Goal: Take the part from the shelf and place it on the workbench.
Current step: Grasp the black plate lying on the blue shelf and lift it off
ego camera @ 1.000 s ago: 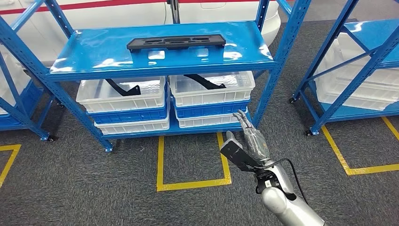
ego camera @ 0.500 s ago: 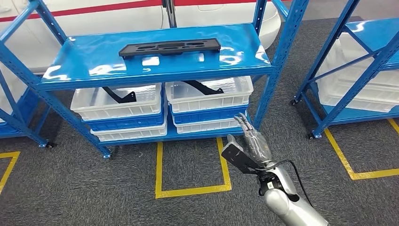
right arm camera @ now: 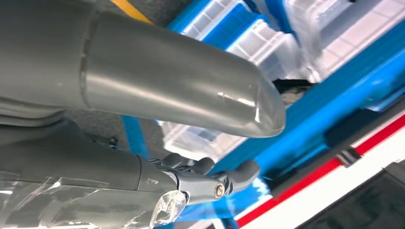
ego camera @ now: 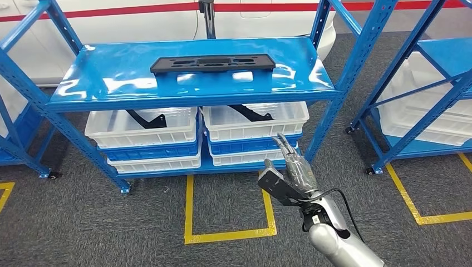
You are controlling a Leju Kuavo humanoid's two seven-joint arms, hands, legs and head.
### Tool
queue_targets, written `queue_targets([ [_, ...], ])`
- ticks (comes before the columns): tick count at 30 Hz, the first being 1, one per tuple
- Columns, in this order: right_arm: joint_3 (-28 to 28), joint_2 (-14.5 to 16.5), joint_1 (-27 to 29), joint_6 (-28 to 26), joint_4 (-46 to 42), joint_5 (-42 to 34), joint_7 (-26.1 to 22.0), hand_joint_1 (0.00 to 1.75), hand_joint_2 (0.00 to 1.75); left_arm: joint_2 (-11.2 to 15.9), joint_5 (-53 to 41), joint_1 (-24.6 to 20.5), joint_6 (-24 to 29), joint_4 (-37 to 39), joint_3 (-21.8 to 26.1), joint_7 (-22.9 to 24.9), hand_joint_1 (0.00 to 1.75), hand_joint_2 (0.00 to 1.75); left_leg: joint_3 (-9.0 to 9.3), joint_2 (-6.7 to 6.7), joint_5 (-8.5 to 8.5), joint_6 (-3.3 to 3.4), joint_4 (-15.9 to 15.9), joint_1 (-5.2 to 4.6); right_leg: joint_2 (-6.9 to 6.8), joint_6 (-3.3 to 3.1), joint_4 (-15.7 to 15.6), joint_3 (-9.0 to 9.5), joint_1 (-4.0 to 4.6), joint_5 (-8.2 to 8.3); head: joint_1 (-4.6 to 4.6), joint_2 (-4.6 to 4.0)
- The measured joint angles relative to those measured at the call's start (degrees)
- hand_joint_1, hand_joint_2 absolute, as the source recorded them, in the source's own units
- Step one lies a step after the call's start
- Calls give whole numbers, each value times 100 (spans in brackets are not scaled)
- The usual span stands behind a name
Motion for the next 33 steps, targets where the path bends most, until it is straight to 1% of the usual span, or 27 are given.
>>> queue_targets([
  [1,5,0,8,-2,-5,25,3,0,0,0,-1,-3,5,0,0,-1,0,0,36,-2,-34,21,0,-10,0,6,405,-260,4,-136,2,0],
  [2,13,-1,18,-5,-5,65,8,0,0,0,-3,-2,11,0,0,-1,0,0,78,-6,-72,33,0,-19,0,12,687,-480,7,-190,2,0],
  [3,21,-2,27,-7,-5,120,16,0,0,0,-4,6,11,0,0,0,0,0,127,-16,-114,37,0,-28,0,10,764,-609,9,-124,3,0],
  [4,30,-4,30,-9,-7,190,34,0,0,0,-5,14,11,0,0,1,0,0,191,-26,-162,33,0,-34,0,-2,590,-624,11,79,4,0],
  [6,44,-13,17,-5,-13,387,90,0,0,-1,-7,22,11,1,1,1,0,0,321,-45,-266,4,-2,-40,-3,-55,-191,-421,30,649,4,0],
  [7,48,-17,-2,8,-19,516,133,0,0,-1,-8,19,11,3,2,4,0,0,366,-50,-315,-22,0,-49,-12,-84,-556,-310,48,784,6,0],
  [8,55,-19,-26,34,-37,662,178,0,0,-1,-9,11,12,4,4,11,0,0,384,-49,-359,-53,-5,-59,-20,-110,-774,-240,65,839,7,0],
  [9,63,-20,-50,67,-72,816,227,0,0,0,-10,4,13,6,7,18,0,0,402,-45,-388,-87,4,-69,-25,-137,-872,-211,72,821,8,0],
  [10,72,-21,-82,109,-114,963,274,0,0,2,-12,-3,9,7,9,21,0,0,422,-41,-409,-117,11,-80,-27,-159,-896,-194,71,772,10,0],
  [12,86,-19,-155,185,-215,1206,349,0,0,13,-14,-9,-3,7,14,15,0,0,437,-24,-462,-173,105,-78,-22,-223,-911,-123,42,795,6,0],
  [13,90,-19,-205,224,-261,1303,376,0,0,18,-14,-12,-11,7,18,8,0,0,365,-16,-519,-203,267,-68,-23,-254,-916,-78,33,773,0,0],
  [14,91,-17,-252,256,-308,1389,398,0,0,22,-14,-16,-16,7,21,3,0,0,213,-8,-611,-238,550,-51,-21,-282,-921,-39,25,750,-5,0],
  [16,102,-17,-318,322,-397,1548,437,0,0,22,-15,-15,-21,7,29,-5,0,0,-283,0,-865,-301,1340,-15,-12,-314,-921,19,27,684,-14,0],
  [17,116,-16,-332,355,-436,1620,457,0,0,22,-15,-8,-21,7,32,-8,0,0,-528,1,-950,-322,1649,1,-7,-315,-921,56,27,644,-14,0],
  [18,134,-16,-339,393,-468,1701,483,0,0,22,-17,1,-21,7,34,-10,0,0,-698,2,-942,-337,1780,12,-2,-309,-921,105,27,600,-14,0],
  [19,154,-17,-344,435,-497,1792,520,0,0,22,-20,8,-20,7,34,-9,0,0,-759,4,-809,-342,1685,19,1,-299,-921,164,26,554,-14,0],
  [20,167,-24,-350,479,-533,1898,567,0,0,22,-22,11,-20,7,33,3,0,0,-717,5,-552,-337,1376,25,4,-284,-921,234,26,503,-13,0],
  [21,177,-44,-353,514,-583,2000,619,0,0,21,-25,10,-20,7,32,26,0,0,-610,6,-241,-321,944,27,6,-266,-924,302,25,452,-13,0],
  [22,181,-85,-353,543,-643,2081,667,0,0,18,-27,5,-20,9,29,58,0,0,-507,8,-45,-298,580,10,9,-241,-928,365,31,405,-13,0],
  [23,182,-145,-350,567,-721,2144,712,0,0,11,-28,-6,-20,11,27,95,0,0,-417,7,49,-261,320,-10,15,-208,-939,409,33,363,-12,0],
  [24,182,-225,-333,593,-807,2189,750,0,0,-1,-28,-15,-20,13,25,122,0,0,-367,8,81,-221,195,-28,18,-171,-941,444,35,337,-11,0],
  [25,182,-316,-309,621,-900,2230,788,0,0,-15,-29,-25,-26,15,22,142,0,0,-338,8,34,-178,187,-48,19,-138,-941,475,40,325,-9,0],
  [26,182,-407,-282,653,-1002,2272,827,0,0,-30,-29,-36,-31,15,18,153,0,0,-289,6,49,-135,166,-45,18,-107,-929,496,37,318,-8,0],
  [28,176,-601,-224,712,-1203,2335,887,0,0,-50,-30,-61,-42,15,7,161,0,0,-183,10,63,-61,124,-33,11,-64,-728,454,33,286,-4,0],
  [29,172,-693,-202,748,-1302,2352,904,0,0,-58,-29,-84,-43,15,2,162,0,0,-131,13,45,-28,109,-25,10,-48,-474,320,30,220,-3,0],
  [32,167,-903,-130,873,-1530,2375,933,0,0,-78,-27,-149,-43,15,-4,160,0,0,-26,24,-57,36,98,-35,9,-15,571,-385,31,-152,-2,0],
  [33,167,-944,-101,912,-1576,2376,939,0,0,-82,-27,-155,-43,15,-4,157,0,0,13,20,-96,42,99,-40,9,-7,776,-579,31,-232,-2,0],
])
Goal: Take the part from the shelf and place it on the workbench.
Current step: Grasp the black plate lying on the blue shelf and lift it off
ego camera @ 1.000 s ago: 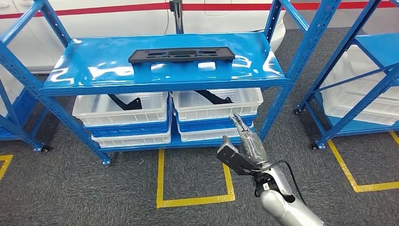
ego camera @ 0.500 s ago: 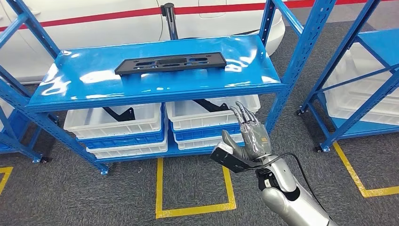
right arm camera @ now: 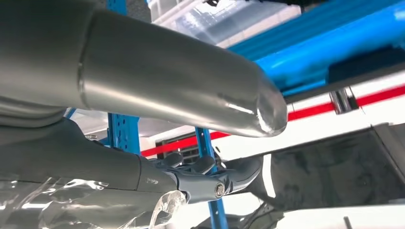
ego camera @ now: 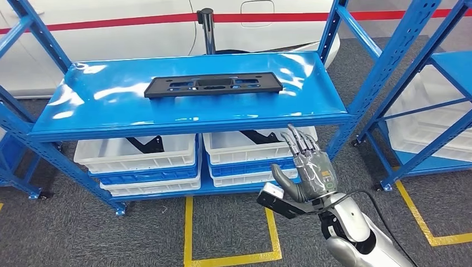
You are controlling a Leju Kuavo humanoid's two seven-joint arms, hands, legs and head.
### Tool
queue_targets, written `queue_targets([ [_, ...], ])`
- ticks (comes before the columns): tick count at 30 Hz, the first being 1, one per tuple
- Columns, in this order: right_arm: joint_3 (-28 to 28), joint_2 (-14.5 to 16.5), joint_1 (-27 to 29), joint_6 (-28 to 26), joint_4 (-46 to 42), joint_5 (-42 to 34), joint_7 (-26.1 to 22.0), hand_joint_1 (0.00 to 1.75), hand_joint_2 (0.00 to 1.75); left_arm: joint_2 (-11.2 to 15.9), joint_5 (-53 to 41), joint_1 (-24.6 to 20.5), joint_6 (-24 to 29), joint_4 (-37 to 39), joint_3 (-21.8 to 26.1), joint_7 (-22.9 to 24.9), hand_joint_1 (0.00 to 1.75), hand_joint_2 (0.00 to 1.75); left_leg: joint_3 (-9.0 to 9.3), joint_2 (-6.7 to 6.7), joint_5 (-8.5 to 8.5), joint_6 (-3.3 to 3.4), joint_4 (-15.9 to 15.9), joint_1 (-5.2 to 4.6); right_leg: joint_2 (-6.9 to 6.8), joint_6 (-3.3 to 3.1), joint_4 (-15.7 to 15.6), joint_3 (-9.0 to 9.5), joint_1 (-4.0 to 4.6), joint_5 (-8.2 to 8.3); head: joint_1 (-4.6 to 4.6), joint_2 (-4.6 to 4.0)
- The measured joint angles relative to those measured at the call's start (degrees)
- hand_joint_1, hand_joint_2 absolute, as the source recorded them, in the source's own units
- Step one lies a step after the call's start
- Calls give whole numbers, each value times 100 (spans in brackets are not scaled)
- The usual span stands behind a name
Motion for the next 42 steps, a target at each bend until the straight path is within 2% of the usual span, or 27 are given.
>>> queue_targets([
  [1,0,-39,24,36,-42,2,5,0,0,-2,1,6,0,0,0,-5,0,0,55,-5,-48,0,0,-3,0,2,6,-110,0,39,1,0],
  [2,0,-76,42,68,-86,3,8,0,0,-5,2,17,0,1,-1,-11,0,0,123,-12,-102,-5,0,-4,-1,2,-162,-135,-1,191,1,0],
  [4,0,-133,53,108,-172,7,13,0,0,-20,3,40,0,5,-2,-19,0,0,264,-21,-228,-39,-2,-2,-9,-9,-929,44,-5,782,1,0],
  [6,0,-170,54,143,-240,12,15,0,0,-39,3,43,0,13,-4,-20,0,0,338,-22,-331,-102,-8,-15,-20,-45,-1487,207,8,1105,2,0],
  [9,0,-215,67,201,-364,51,21,0,0,-64,2,71,-8,15,-4,-19,0,0,381,-18,-379,-187,22,-26,-15,-151,-1589,247,22,1100,0,0],
  [11,0,-241,67,231,-437,73,22,0,0,-74,5,90,-26,17,-4,-21,0,0,264,-10,-429,-234,290,-13,-10,-220,-1602,312,5,1052,-8,0],
  [12,1,-248,63,247,-468,85,21,0,0,-75,9,92,-34,19,-4,-34,0,0,85,-6,-509,-265,604,2,-8,-251,-1606,348,-3,1026,-14,0],
  [14,14,-215,31,288,-499,102,11,0,0,-72,32,105,-39,20,-2,-107,0,0,-425,-3,-768,-327,1393,27,-3,-289,-1606,404,-1,957,-21,0],
  [15,37,-164,-12,304,-498,109,-3,0,0,-62,45,119,-40,20,1,-160,0,0,-658,-2,-878,-346,1663,36,5,-297,-1606,443,1,916,-22,0],
  [16,73,-92,-74,312,-482,109,-19,0,0,-49,57,132,-40,20,4,-208,0,0,-801,-2,-897,-353,1734,39,17,-297,-1606,496,2,871,-22,0],
  [17,119,-12,-148,310,-451,107,-40,0,0,-31,67,142,-41,20,7,-245,0,0,-841,-3,-785,-347,1587,38,28,-292,-1607,563,5,823,-22,0],
  [18,169,73,-223,298,-410,98,-70,0,0,-10,78,146,-42,20,13,-267,0,0,-795,-3,-549,-327,1264,32,35,-285,-1609,638,11,772,-23,0],
  [20,281,247,-365,250,-285,71,-156,0,0,41,106,145,-41,20,29,-254,0,0,-622,9,27,-244,474,-11,38,-258,-1619,762,23,675,-24,0],
  [21,339,336,-426,220,-216,58,-200,0,0,66,113,143,-48,19,36,-213,0,0,-549,12,183,-208,225,-40,39,-232,-1630,796,25,635,-24,0],
  [22,394,421,-475,192,-146,52,-237,0,0,89,108,145,-55,19,40,-161,0,0,-510,13,263,-172,83,-66,41,-200,-1622,820,22,619,-24,0],
  [24,475,564,-536,150,-49,52,-268,0,0,120,82,151,-75,17,39,-62,0,0,-412,2,248,-126,17,-72,36,-138,-1598,868,21,602,-22,0],
  [26,531,646,-582,124,10,58,-260,0,0,146,62,148,-71,17,39,-23,0,0,-290,-11,258,-74,-36,-44,19,-93,-1365,815,17,578,-17,0],
  [27,554,672,-601,117,29,62,-246,0,0,154,58,140,-65,17,39,-23,0,0,-232,-16,242,-49,-51,-30,13,-66,-1090,673,11,521,-15,0],
  [29,603,701,-613,117,57,65,-207,0,0,161,54,129,-56,17,39,-43,0,0,-154,-22,169,-12,-56,-27,7,-14,-377,235,4,288,-10,0],
  [30,630,710,-609,125,67,66,-191,0,0,161,54,135,-61,17,39,-59,0,0,-107,-28,121,-7,-56,-25,7,10,-113,22,1,151,-10,0],
  [31,657,717,-605,135,77,66,-179,0,0,161,54,146,-64,17,39,-76,0,0,-52,-37,70,-11,-56,-23,6,23,-20,-114,-3,79,-10,0],
  [32,680,722,-602,144,87,66,-172,0,0,161,54,157,-68,17,39,-90,0,0,14,-48,17,-20,-56,-18,5,29,-118,-160,-6,125,-9,0],
  [33,701,725,-601,151,96,66,-168,0,0,161,54,167,-72,17,39,-107,0,0,92,-58,-42,-35,-55,-10,3,27,-396,-117,-9,303,-9,0],
  [35,734,728,-603,163,117,64,-166,0,0,161,55,168,-72,17,40,-138,0,0,222,-68,-170,-88,-50,-7,-9,7,-1174,82,-13,860,-11,0],
  [37,766,751,-612,193,149,60,-179,0,0,162,57,151,-72,17,41,-192,0,0,274,-64,-263,-151,-59,-26,-26,-62,-1582,181,-4,1136,-16,0],
  [40,806,805,-646,217,203,50,-234,0,0,167,62,141,-75,17,42,-254,0,0,283,-56,-298,-223,20,-37,-32,-197,-1604,222,-7,1114,-27,0],
  [42,823,845,-685,216,246,44,-278,0,0,168,61,137,-80,19,42,-236,0,0,58,-39,-375,-277,456,-18,-36,-263,-1615,300,-17,1060,-38,0],
])
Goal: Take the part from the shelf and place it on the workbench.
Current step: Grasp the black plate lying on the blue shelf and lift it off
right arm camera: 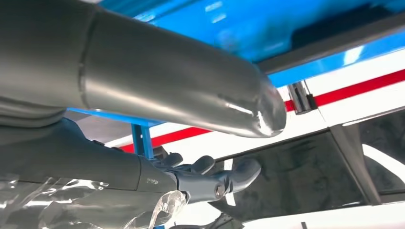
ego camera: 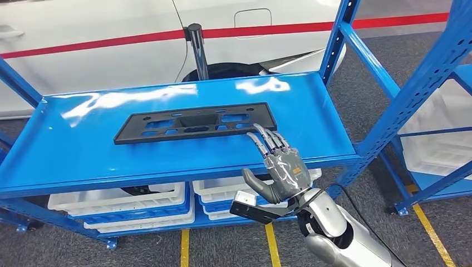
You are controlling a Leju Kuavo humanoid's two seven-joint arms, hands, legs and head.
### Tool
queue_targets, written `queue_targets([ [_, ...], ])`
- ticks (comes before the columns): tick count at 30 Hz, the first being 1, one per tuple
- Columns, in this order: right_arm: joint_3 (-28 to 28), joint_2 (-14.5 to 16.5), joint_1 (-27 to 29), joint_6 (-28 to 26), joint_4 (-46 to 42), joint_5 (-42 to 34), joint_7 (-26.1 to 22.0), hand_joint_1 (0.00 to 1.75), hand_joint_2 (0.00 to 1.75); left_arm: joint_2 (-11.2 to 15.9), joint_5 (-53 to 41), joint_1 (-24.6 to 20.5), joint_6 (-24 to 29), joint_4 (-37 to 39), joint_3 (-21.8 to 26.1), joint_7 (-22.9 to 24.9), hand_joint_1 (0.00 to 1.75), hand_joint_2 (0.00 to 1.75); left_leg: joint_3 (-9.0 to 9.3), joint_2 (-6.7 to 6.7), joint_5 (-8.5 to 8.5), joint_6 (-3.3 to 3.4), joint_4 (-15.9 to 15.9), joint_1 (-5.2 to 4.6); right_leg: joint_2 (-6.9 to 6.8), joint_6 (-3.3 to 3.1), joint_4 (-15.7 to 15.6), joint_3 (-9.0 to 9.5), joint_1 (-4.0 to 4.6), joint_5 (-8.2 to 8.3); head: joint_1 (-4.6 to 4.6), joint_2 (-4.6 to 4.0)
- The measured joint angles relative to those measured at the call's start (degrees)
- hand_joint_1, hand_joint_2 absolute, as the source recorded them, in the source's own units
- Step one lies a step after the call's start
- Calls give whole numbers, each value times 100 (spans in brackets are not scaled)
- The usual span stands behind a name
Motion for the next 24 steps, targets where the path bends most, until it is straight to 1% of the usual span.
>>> queue_targets([
  [1,5,26,-14,-1,25,-5,-11,0,0,-2,-1,-2,-3,1,0,16,0,0,-223,11,-102,-32,371,16,-1,-21,-4,35,9,-34,-6,0],
  [2,14,48,-23,-1,50,-13,-20,0,0,-3,-3,-3,-3,1,0,33,0,0,-485,19,-247,-57,763,31,2,-36,-4,68,17,-71,-12,0],
  [3,24,69,-26,-2,74,-19,-23,0,0,-4,-4,1,-3,1,0,48,0,0,-731,23,-393,-72,1085,42,6,-39,-4,107,29,-111,-13,0],
  [4,36,84,-25,-8,101,-25,-29,0,0,-4,-4,10,-3,1,0,65,0,0,-911,26,-476,-75,1246,47,14,-37,-4,158,34,-156,-14,0],
  [5,48,98,-24,-20,126,-25,-39,0,0,-2,-5,19,-3,1,0,86,0,0,-993,29,-442,-68,1208,49,18,-35,-4,218,36,-204,-13,0],
  [6,59,113,-24,-38,153,-15,-52,0,0,1,-7,28,-3,1,0,111,0,0,-970,29,-264,-56,960,48,19,-28,-5,290,38,-254,-13,0],
  [8,75,155,-22,-85,206,13,-81,0,0,8,-9,37,-3,1,0,160,0,0,-760,32,319,-25,172,42,24,-2,-9,425,38,-350,-13,0],
  [9,83,178,-20,-108,231,27,-92,0,0,11,-10,35,-3,1,0,182,0,0,-669,33,498,0,-133,26,32,24,-17,470,39,-390,-14,0],
  [10,89,197,-18,-124,253,38,-98,0,0,13,-10,32,-3,1,0,199,0,0,-614,34,606,30,-308,5,41,58,-32,500,40,-423,-14,0],
  [11,92,212,-9,-136,270,48,-102,0,0,14,-11,31,-4,1,0,214,0,0,-595,34,620,63,-363,-10,50,94,-26,522,44,-436,-13,0],
  [12,95,223,-3,-143,281,57,-103,0,0,16,-11,30,-6,1,0,220,0,0,-552,31,599,100,-379,-17,55,128,-24,544,45,-446,-12,0],
  [14,93,228,12,-149,292,66,-103,0,87,18,-11,31,-10,1,0,216,0,0,-436,26,625,157,-422,2,48,176,96,557,42,-477,-9,0],
  [15,93,228,13,-154,296,68,-106,0,131,19,-11,26,-8,1,0,207,0,0,-370,23,610,191,-436,7,44,194,286,473,38,-529,-6,0],
  [16,92,228,14,-156,301,68,-109,0,131,18,-11,18,-1,1,0,193,0,0,-327,22,590,220,-448,10,41,211,583,310,35,-614,-4,0],
  [18,92,227,27,-161,314,69,-130,0,44,16,-13,8,13,1,0,156,0,0,-259,18,524,270,-449,2,41,242,1334,-180,40,-881,-2,0],
  [19,92,226,40,-162,325,68,-150,0,0,15,-14,12,16,1,0,139,0,0,-223,14,488,279,-449,-4,41,251,1586,-388,42,-989,-2,0],
  [20,92,225,53,-163,337,66,-175,0,0,14,-15,19,16,1,0,126,0,0,-183,9,450,283,-449,-10,41,252,1697,-527,43,-1033,-2,0],
  [21,92,225,62,-165,348,64,-198,0,0,13,-16,27,16,1,0,121,0,0,-147,5,420,285,-449,-14,41,246,1683,-587,44,-1009,-1,0],
  [22,92,224,67,-167,358,61,-217,0,44,12,-16,31,16,1,0,119,0,0,-103,0,388,281,-449,-19,41,231,1505,-567,49,-877,-1,0],
  [23,90,224,69,-169,368,57,-231,0,87,9,-16,31,16,1,0,113,0,0,-52,-4,353,276,-449,-26,41,201,1179,-473,59,-646,-2,0],
  [24,88,224,69,-173,375,51,-239,0,131,3,-17,30,16,1,0,101,0,0,-4,-7,315,269,-451,-32,40,158,773,-343,75,-358,-2,0],
])
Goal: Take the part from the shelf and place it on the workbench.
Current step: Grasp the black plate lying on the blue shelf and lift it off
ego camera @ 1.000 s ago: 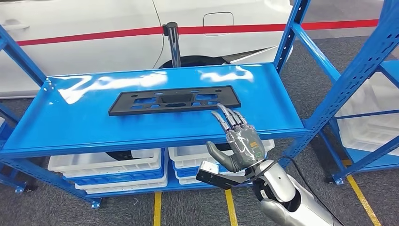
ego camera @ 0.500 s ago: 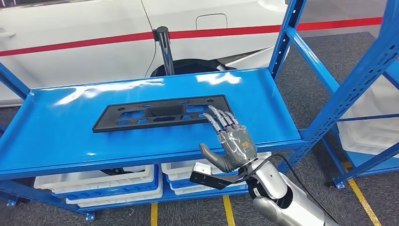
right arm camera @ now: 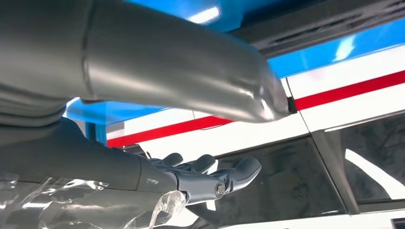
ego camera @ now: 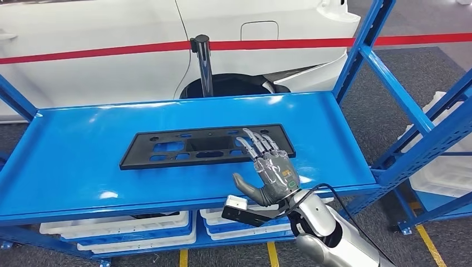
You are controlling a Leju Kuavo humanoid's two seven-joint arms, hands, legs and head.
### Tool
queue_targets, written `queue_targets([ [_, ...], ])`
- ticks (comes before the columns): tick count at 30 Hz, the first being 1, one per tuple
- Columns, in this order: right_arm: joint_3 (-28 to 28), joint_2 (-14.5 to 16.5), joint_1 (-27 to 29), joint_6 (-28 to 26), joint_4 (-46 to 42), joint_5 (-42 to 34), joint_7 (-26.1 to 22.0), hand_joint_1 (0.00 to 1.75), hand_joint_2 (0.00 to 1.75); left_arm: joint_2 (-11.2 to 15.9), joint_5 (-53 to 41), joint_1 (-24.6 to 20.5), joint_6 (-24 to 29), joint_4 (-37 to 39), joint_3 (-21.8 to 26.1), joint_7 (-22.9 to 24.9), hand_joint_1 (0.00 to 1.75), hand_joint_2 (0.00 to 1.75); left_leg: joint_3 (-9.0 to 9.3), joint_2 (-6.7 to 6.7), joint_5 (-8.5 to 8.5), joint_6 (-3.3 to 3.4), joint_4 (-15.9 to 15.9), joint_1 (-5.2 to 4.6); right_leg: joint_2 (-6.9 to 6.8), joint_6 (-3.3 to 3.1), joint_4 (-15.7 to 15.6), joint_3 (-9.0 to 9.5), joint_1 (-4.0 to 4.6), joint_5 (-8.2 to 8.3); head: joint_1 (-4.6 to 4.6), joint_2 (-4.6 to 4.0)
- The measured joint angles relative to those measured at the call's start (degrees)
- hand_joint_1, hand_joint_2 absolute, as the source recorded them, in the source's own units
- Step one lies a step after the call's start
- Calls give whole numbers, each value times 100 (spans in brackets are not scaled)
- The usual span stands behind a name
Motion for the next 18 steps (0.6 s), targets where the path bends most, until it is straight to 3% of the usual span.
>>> queue_targets([
  [1,-4,-2,4,-4,9,-10,-10,0,175,-9,-2,-4,0,1,0,-19,0,0,53,-3,-43,-15,-1,-10,-1,-43,-381,122,20,228,-7,0],
  [3,-12,-1,15,-18,27,-28,-30,0,175,-27,-5,-15,11,3,-1,-66,0,0,101,-6,-105,-64,2,-22,1,-111,-768,251,58,423,-10,0],
  [7,-39,2,56,-62,55,-51,-55,0,175,-37,-8,-18,18,4,-2,-93,0,0,91,-1,-220,-184,184,-30,-12,-216,-843,379,5,436,-10,0],
  [11,-52,4,77,-73,69,-62,-61,0,175,-41,-8,-33,18,4,-2,-91,0,0,-504,15,-742,-341,1263,75,-9,-260,-883,435,-27,406,-42,0],
  [13,-52,4,108,-73,87,-84,-61,0,175,-41,-8,-26,18,4,-2,-85,0,0,-772,22,-841,-393,1635,119,-4,-256,-880,440,-32,388,-42,0],
  [15,-53,4,138,-73,109,-111,-61,0,175,-41,-9,-16,18,4,-2,-79,0,0,-848,30,-712,-430,1584,158,3,-239,-878,451,-43,372,-42,0],
  [18,-61,4,158,-72,150,-182,-74,0,175,-41,-10,-15,18,4,-2,-65,0,0,-452,42,-81,-449,468,190,12,-177,-876,499,-63,336,-43,0],
])
